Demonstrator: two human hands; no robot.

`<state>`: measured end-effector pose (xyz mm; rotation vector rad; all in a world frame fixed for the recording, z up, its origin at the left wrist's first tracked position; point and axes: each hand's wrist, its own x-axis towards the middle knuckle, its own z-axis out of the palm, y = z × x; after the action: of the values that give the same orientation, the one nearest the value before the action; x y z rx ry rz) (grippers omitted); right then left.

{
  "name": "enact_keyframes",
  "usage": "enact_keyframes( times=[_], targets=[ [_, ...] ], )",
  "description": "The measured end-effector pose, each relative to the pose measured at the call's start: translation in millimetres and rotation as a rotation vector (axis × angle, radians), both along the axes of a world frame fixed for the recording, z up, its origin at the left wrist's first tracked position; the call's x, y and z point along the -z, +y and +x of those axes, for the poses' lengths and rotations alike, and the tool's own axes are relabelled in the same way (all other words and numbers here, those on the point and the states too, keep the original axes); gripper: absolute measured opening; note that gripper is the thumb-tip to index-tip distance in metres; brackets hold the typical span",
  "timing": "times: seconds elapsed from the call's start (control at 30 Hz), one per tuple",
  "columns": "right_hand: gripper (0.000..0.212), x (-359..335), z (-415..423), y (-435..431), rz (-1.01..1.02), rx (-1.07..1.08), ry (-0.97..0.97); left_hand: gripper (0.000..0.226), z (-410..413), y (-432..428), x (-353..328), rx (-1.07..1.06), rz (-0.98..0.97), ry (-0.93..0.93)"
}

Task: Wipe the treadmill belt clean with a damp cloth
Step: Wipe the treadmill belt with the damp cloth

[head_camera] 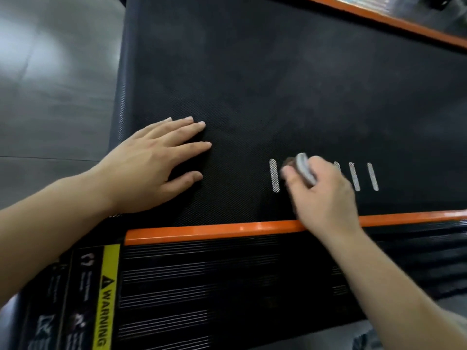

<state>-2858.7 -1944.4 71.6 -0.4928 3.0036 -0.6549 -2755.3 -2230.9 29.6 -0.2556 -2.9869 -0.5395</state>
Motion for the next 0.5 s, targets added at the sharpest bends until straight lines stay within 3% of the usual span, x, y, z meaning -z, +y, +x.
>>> enact_keyframes(
  times=[0.07, 0.13, 0.3, 0.37, 0.5],
  targets=[
    [0.044, -2, 14, -12, 0.015, -0.172, -0.026, 0.064, 1, 0, -1, -0.005, 0.004, -0.001],
    [0.043, -10, 5, -5, 0.101, -0.198, -0.019, 0.063, 5, -1, -2, -0.025, 0.014, 0.001],
    [0.040, -19, -11, 18, 0.193, 0.117, 0.060, 0.063, 15, -9, -1, -0.047, 0.024, -0.005],
    [0.039, -11, 12, -17, 0.187, 0.011, 0.063, 0.065, 17, -15, -1, -0.049, 0.018, -0.011],
    [0.042, 1, 50, -94, 0.042, -0.464, 0.030, 0.076, 26, -22, 2, -0.178, 0.076, -0.019]
  ],
)
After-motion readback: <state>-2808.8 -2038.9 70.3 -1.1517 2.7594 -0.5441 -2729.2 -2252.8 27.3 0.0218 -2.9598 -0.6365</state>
